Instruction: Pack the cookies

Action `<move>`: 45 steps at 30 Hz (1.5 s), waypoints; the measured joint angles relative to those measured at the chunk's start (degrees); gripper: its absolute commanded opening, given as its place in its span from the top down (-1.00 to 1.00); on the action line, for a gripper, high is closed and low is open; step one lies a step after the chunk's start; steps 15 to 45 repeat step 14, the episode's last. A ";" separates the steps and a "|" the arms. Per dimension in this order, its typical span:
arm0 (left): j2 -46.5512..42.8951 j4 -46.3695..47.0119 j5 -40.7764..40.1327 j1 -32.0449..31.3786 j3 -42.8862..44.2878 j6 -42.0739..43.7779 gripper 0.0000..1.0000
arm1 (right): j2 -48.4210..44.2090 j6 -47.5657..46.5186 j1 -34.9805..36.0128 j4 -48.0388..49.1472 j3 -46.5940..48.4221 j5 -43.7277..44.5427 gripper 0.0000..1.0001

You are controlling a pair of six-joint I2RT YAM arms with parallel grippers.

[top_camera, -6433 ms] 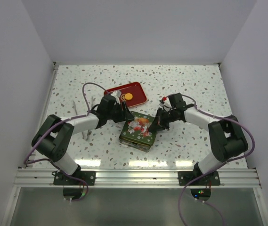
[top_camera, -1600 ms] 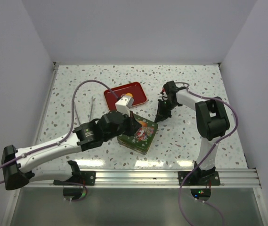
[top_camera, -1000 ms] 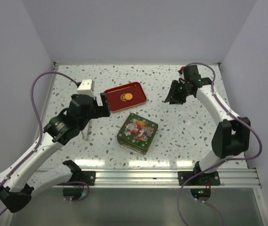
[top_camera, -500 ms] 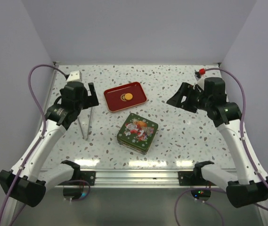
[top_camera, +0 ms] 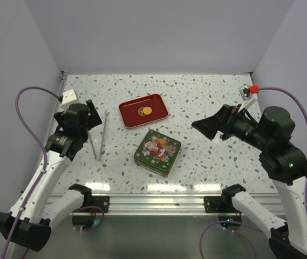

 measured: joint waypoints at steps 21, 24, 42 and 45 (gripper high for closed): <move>-17.11 7.54 -10.71 0.02 -12.66 3.82 -1.00 | -5.16 3.02 4.81 1.68 -7.34 -0.59 -0.97; -17.11 7.54 -10.71 0.02 -12.66 3.82 -1.00 | -5.16 3.02 4.81 1.68 -7.34 -0.59 -0.97; -17.11 7.54 -10.71 0.02 -12.66 3.82 -1.00 | -5.16 3.02 4.81 1.68 -7.34 -0.59 -0.97; -17.11 7.54 -10.71 0.02 -12.66 3.82 -1.00 | -5.16 3.02 4.81 1.68 -7.34 -0.59 -0.97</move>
